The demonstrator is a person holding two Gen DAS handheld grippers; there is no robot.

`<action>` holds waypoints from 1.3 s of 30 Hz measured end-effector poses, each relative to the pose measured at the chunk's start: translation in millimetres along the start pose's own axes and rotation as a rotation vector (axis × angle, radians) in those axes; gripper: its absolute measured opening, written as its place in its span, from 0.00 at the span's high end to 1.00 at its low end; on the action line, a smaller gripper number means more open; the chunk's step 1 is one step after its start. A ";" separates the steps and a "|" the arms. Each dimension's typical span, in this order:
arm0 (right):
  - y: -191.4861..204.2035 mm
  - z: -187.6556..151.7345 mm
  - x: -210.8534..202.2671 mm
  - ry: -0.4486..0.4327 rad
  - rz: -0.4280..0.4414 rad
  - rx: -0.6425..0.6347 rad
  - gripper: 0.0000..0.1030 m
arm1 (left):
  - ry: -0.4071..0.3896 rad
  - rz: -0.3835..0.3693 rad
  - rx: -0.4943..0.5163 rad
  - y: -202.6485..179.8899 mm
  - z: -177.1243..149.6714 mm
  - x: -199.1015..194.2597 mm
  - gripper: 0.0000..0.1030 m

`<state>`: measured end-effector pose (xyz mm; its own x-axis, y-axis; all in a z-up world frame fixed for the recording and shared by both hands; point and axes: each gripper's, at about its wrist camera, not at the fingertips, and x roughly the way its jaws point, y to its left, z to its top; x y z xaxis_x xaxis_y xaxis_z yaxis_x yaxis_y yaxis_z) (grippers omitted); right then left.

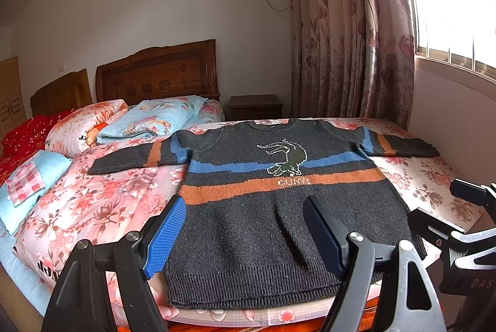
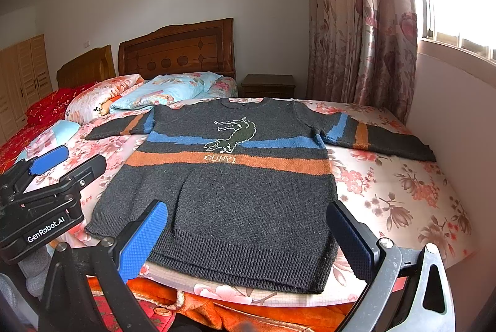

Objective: Fold small clothes

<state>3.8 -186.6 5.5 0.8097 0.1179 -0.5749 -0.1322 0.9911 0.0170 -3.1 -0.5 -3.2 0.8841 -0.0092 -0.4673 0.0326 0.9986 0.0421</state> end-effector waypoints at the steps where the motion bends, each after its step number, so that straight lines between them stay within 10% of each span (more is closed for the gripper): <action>1: -0.1 0.0 0.4 -0.001 0.000 0.000 0.00 | 0.000 0.000 0.000 -0.4 -0.3 -0.2 0.23; 23: -1.9 -6.8 15.6 0.043 0.012 0.016 0.00 | 0.054 -0.024 -0.005 -1.0 -5.9 17.3 0.23; 26: -1.6 -1.0 38.4 0.057 0.046 0.003 0.00 | 0.102 -0.096 -0.017 -4.7 5.2 41.6 0.23; 39: -112.9 1.1 127.7 0.225 -0.032 0.336 0.00 | 0.263 0.018 -0.016 -6.5 37.0 211.7 0.23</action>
<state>122.7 -283.3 -69.0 0.6597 0.1066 -0.7439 0.1157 0.9637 0.2407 201.1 -10.8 -69.8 0.7326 0.0202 -0.6803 0.0089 0.9992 0.0392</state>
